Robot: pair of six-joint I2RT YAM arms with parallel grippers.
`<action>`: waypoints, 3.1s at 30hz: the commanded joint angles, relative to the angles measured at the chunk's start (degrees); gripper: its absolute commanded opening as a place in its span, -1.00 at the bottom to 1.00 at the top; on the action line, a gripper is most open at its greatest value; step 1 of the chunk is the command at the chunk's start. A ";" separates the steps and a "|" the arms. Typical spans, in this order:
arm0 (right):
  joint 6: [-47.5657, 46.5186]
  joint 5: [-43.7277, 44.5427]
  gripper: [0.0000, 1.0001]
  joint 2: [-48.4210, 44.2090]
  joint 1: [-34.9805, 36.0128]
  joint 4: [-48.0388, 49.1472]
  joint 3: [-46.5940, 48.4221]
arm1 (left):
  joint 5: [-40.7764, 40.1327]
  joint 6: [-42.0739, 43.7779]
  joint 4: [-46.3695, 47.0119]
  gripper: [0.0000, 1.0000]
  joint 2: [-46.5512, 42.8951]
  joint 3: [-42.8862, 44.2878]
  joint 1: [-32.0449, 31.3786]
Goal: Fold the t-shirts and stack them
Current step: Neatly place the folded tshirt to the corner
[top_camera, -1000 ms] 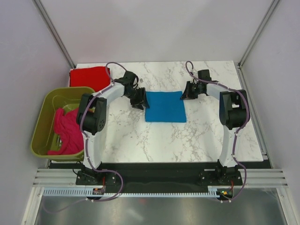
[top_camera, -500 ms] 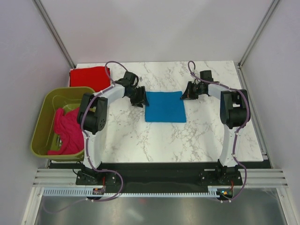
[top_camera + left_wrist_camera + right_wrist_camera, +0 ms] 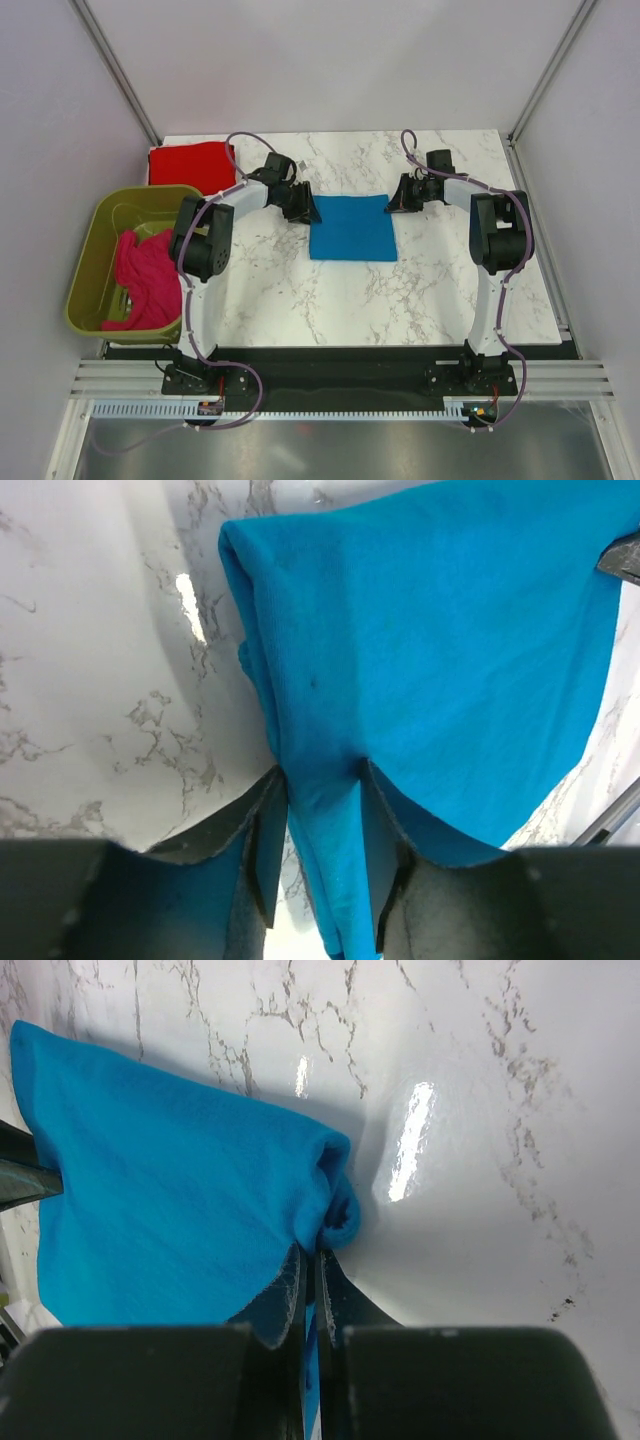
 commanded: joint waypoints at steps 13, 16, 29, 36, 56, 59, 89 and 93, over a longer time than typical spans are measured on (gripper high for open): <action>7.15 5.21 -0.24 -9.11 -0.25 -6.07 -0.39 | -2.30 -4.71 -3.61 -0.96 -2.72 2.72 -0.05; 8.74 6.00 0.06 -13.60 -0.25 -6.77 -1.89 | -5.55 -4.54 -7.74 -0.96 -5.53 4.48 -0.22; 11.73 6.89 0.96 -25.91 2.65 -5.29 -10.50 | -20.84 11.09 -27.41 -0.96 -10.12 17.91 -0.31; 11.73 5.92 0.96 -28.37 4.23 -3.97 -11.91 | -32.52 19.36 -35.08 -0.96 -6.78 30.83 -0.05; 11.73 5.13 0.96 -30.05 11.61 -0.28 -11.47 | -38.68 40.72 -33.34 -0.96 -3.61 44.29 11.81; 11.38 4.95 0.96 -29.70 11.97 -0.18 -11.30 | -43.24 44.32 -30.26 -0.96 -3.53 45.34 11.90; 9.97 5.65 0.96 -29.96 13.37 -0.80 -11.30 | -40.89 51.19 -26.47 -0.96 -15.13 42.36 13.49; 9.80 5.74 0.96 -30.40 13.46 -0.89 -11.65 | -41.42 51.63 -26.38 -0.96 -15.48 40.96 13.57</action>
